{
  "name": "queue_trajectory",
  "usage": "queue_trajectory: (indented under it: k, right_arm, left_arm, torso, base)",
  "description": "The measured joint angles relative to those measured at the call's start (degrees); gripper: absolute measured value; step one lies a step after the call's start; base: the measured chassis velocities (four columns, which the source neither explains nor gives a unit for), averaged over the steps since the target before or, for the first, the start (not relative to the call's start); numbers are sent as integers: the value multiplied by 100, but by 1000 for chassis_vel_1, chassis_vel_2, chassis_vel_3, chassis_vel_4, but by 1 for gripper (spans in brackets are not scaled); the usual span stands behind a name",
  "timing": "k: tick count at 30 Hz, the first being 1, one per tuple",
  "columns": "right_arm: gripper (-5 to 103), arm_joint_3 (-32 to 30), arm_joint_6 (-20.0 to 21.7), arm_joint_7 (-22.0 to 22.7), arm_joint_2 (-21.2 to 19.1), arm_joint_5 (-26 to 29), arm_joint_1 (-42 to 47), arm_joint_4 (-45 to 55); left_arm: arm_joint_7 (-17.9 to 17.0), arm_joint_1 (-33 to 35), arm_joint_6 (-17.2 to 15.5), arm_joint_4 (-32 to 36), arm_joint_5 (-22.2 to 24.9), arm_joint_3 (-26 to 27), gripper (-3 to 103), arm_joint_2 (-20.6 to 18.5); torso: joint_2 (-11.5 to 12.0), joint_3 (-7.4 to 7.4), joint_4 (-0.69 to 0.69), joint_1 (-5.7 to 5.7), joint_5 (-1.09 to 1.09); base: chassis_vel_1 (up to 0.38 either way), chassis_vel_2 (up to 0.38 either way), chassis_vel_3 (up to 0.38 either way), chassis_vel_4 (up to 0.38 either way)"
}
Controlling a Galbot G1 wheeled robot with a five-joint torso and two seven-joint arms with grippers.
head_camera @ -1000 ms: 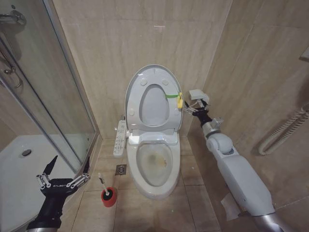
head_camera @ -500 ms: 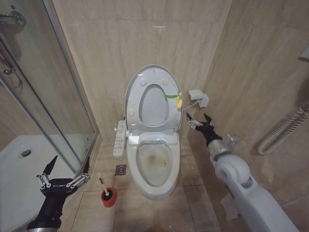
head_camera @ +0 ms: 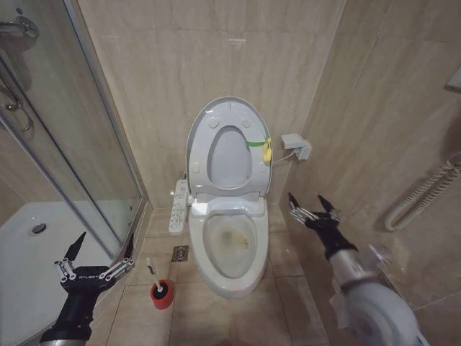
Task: Open the toilet lid, clean the toilet bowl with a toilet brush, close the toilet lid, and flush.
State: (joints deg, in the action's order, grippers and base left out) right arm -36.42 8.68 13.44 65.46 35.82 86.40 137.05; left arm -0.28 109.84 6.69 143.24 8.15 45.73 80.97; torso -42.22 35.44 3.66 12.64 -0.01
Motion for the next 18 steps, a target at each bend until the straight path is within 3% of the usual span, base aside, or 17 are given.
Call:
queue_trajectory:
  k: [7,18]
  right_arm:
    - [100,-326,-521,-484,558,-938,922,435]
    - [100,-121,-871,-631,1045,-1546,1412,444]
  left_arm:
    - [0,0,0,0,0,0,100,0]
    - [0,0,0,0,0,0,100,0]
  torso:
    - [0,0,0,0,1]
    - [1,0,0,0,1]
  base:
    - [0,0,0,0]
    - [0,0,0,0]
